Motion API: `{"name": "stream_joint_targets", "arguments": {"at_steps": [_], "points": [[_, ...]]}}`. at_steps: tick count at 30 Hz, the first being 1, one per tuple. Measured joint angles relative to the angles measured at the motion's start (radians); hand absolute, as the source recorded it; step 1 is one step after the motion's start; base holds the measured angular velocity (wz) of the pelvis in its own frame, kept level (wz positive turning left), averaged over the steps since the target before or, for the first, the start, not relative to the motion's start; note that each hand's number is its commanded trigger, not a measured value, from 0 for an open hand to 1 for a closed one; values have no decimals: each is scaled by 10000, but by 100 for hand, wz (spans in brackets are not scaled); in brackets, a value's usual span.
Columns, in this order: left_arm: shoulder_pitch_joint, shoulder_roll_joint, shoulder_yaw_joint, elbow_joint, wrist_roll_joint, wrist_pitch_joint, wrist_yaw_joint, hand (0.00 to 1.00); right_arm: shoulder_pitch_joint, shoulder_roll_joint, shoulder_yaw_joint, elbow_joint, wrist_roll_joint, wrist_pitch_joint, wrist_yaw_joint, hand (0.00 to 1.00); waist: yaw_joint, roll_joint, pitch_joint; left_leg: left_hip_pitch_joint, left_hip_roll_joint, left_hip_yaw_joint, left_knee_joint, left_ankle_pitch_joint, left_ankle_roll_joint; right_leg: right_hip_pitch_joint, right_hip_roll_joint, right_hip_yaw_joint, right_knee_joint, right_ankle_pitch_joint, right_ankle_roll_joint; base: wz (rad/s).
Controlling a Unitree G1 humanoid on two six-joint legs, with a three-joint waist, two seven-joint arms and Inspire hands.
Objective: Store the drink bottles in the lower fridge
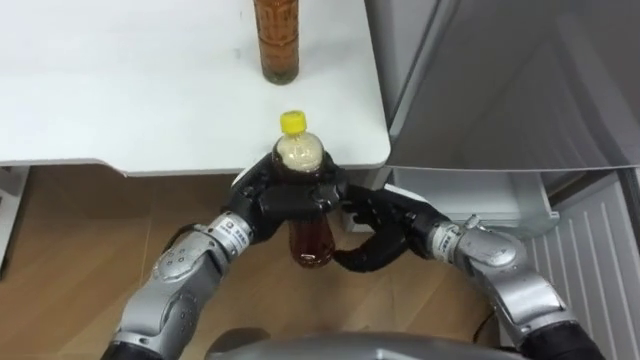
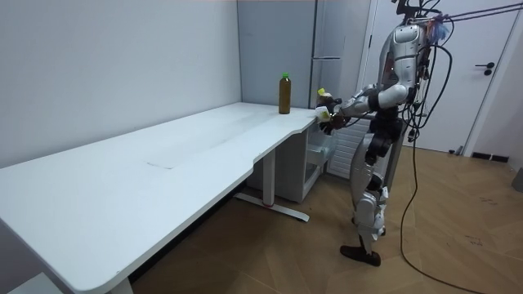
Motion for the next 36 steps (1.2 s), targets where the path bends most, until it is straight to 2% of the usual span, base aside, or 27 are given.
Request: {"name": "stream_joint_targets", "arguments": {"at_steps": [5,8,13,18,20,22,29,34,36], "points": [[-150,2,44,-47,527,-5,10,100,4,78,73,-288,-661,-144,139,0,84,-1,10,-62,26,28,47,-33,10,-70,6,-5,81,-1,1,0],[-161,2,49,-479,773,-58,14,100,-8,90,65,-833,-1130,-191,223,0,126,-13,19,-224,36,37,128,-40,19,-240,5,3,168,2,-2,0],[-166,-3,-80,-675,877,-520,-8,100,-6,108,72,-949,-1216,-586,363,0,185,-1,44,-224,49,38,128,-40,19,-279,10,-3,259,3,-4,0],[-166,-2,-102,-675,873,-597,-76,100,-8,119,87,-949,-1211,-785,443,0,208,-7,54,-224,55,23,128,-40,19,-254,18,-4,248,6,-9,0],[-166,2,-132,-674,870,-624,-78,100,-24,119,151,-949,-1172,-808,444,0,209,-6,81,-212,57,19,121,-40,18,-193,22,-11,232,8,-12,0],[-172,5,-276,-675,868,-710,-110,100,-26,152,171,-947,-1024,-907,465,0,184,3,90,-204,54,7,101,-41,18,-165,20,-22,223,8,-11,0],[-175,8,-389,-676,870,-881,-465,100,13,314,150,-808,-152,-903,782,0,121,76,126,-229,40,-83,189,-39,18,-124,23,-78,127,9,-14,3],[-249,3,-450,-796,770,-1186,-471,100,229,275,203,-646,2030,-887,731,0,146,113,127,-194,62,-19,175,-43,10,-149,36,-34,120,12,-18,-3],[-352,3,-489,-795,764,-1200,-476,100,246,262,235,-646,2320,-887,673,0,169,118,125,-192,62,-11,174,-46,8,-152,38,-33,119,16,-22,0]]}}
